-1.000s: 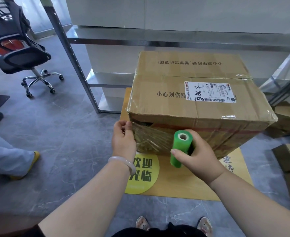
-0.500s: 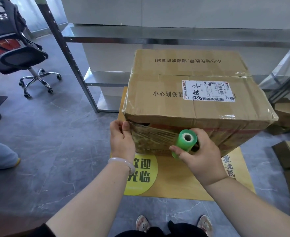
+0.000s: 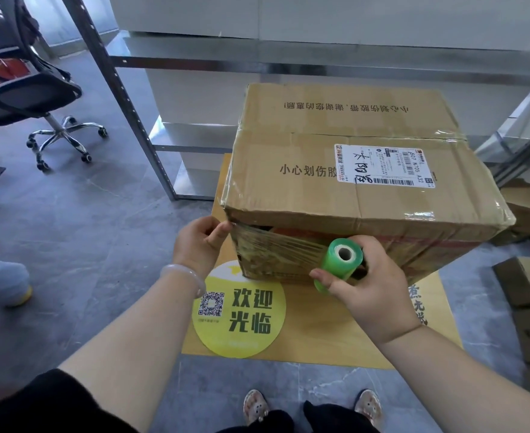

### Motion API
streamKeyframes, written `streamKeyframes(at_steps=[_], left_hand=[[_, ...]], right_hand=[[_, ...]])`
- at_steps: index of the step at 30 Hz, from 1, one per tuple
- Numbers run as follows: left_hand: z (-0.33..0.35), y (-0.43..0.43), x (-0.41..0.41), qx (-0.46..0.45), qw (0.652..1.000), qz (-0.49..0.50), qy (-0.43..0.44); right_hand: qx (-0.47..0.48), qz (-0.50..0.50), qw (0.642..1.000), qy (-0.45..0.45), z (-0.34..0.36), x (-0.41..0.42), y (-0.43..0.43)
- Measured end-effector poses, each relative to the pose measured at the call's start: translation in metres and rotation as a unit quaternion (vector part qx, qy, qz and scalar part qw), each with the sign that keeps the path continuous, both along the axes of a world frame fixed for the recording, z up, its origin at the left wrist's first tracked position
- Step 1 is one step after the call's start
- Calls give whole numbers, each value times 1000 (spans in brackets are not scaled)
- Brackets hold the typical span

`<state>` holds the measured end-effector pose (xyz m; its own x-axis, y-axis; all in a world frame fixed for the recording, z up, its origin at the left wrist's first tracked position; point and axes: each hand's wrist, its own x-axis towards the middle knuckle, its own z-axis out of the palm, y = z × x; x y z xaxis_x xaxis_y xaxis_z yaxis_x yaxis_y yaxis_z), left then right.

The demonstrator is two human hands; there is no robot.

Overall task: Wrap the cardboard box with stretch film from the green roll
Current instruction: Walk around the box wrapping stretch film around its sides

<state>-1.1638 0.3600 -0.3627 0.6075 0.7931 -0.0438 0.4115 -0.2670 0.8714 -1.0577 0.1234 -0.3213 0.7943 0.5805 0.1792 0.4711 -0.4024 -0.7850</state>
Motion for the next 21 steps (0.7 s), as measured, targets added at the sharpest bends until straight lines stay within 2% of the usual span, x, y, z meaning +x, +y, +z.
streamKeyframes(at_steps=[2, 4, 7, 10, 12, 14, 16, 21], left_hand=[[6, -2, -4, -39, 999, 26, -3], [9, -16, -6, -119, 988, 86, -39], [8, -47, -1, -238, 947, 170, -135], [9, -70, 7, -272, 916, 240, -172], [16, -86, 9, -247, 927, 229, -168], [23, -108, 9, -208, 956, 167, -126], [28, -130, 13, -191, 970, 114, -95], [29, -144, 34, -202, 974, 88, -59]], right_hand=[[0, 1, 1000, 2, -1, 0, 0], [0, -4, 1000, 5, -1, -1, 1], [1, -1, 1000, 0, -1, 0, 1], [4, 2, 1000, 3, -1, 0, 0], [6, 5, 1000, 5, -2, 0, 0], [10, 6, 1000, 2, -3, -1, 0], [14, 7, 1000, -4, -3, -1, 0], [7, 20, 1000, -4, -2, 2, -2]])
